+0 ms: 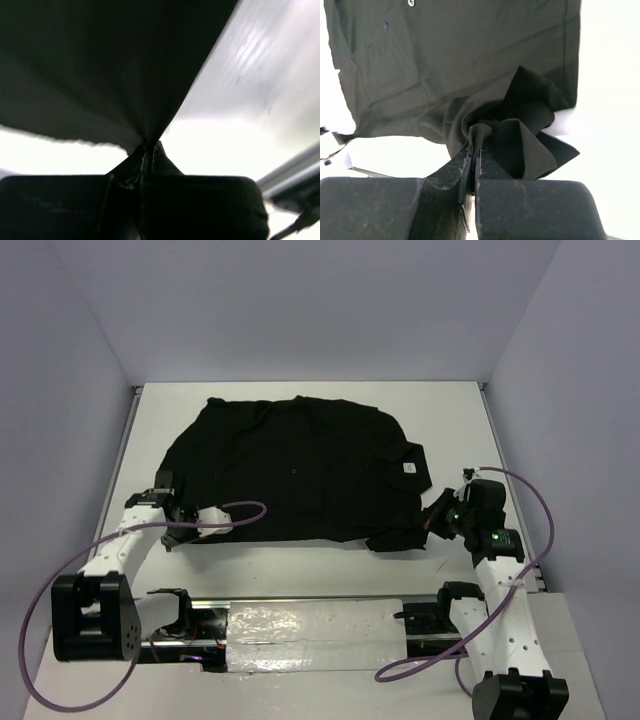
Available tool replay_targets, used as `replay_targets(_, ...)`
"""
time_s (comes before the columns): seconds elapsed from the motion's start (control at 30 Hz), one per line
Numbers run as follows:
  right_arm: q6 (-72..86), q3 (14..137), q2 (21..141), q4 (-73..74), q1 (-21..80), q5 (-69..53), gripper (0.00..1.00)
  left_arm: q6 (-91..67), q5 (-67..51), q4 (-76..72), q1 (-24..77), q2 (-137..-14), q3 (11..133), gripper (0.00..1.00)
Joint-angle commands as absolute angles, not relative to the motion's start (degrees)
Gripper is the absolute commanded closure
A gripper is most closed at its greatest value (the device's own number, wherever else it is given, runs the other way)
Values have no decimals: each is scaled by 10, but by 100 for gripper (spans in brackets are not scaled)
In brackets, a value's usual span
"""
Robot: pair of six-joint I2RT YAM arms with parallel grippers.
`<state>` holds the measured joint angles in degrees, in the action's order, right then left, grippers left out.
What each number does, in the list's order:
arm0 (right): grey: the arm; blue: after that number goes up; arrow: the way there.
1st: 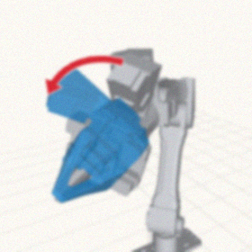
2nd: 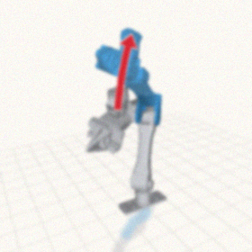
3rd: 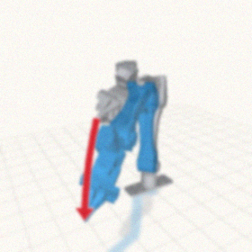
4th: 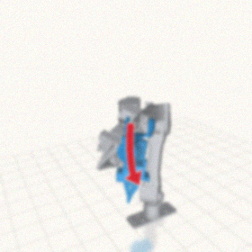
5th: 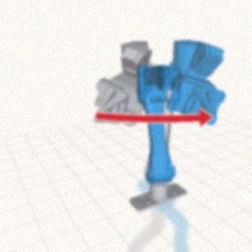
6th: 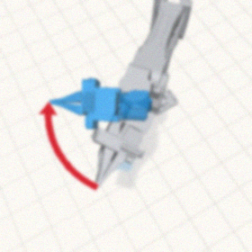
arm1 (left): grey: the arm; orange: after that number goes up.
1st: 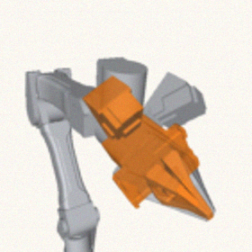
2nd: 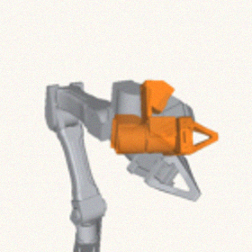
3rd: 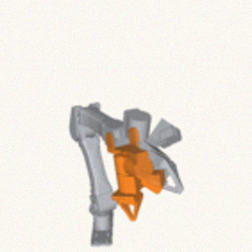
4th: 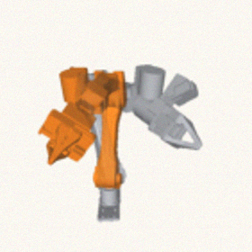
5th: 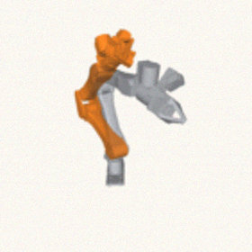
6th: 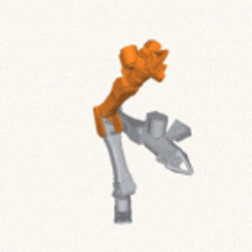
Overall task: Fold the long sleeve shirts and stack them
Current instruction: Fold the shirt
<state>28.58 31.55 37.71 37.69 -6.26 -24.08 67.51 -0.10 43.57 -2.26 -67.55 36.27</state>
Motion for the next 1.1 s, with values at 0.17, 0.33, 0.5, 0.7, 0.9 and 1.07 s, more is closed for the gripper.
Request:
replay_targets(0.17,285,397,351,570,-61,-210,100,738,-13,590,-40,-625,412,100)
replay_targets(0.33,273,448,343,642,-61,-203,100,733,-32,632,-43,-627,427,100)
replay_targets(0.5,268,441,349,643,-61,-230,100,750,-12,601,-46,-640,406,100)
replay_targets(0.7,286,362,359,535,-61,-274,100,715,10,523,-41,-714,401,8)
replay_targets(0.9,308,377,450,426,-60,-280,100,615,-72,494,-34,-785,580,1)
replay_targets(1.07,347,396,553,282,-59,-256,100,515,-149,507,-2,-884,734,1)
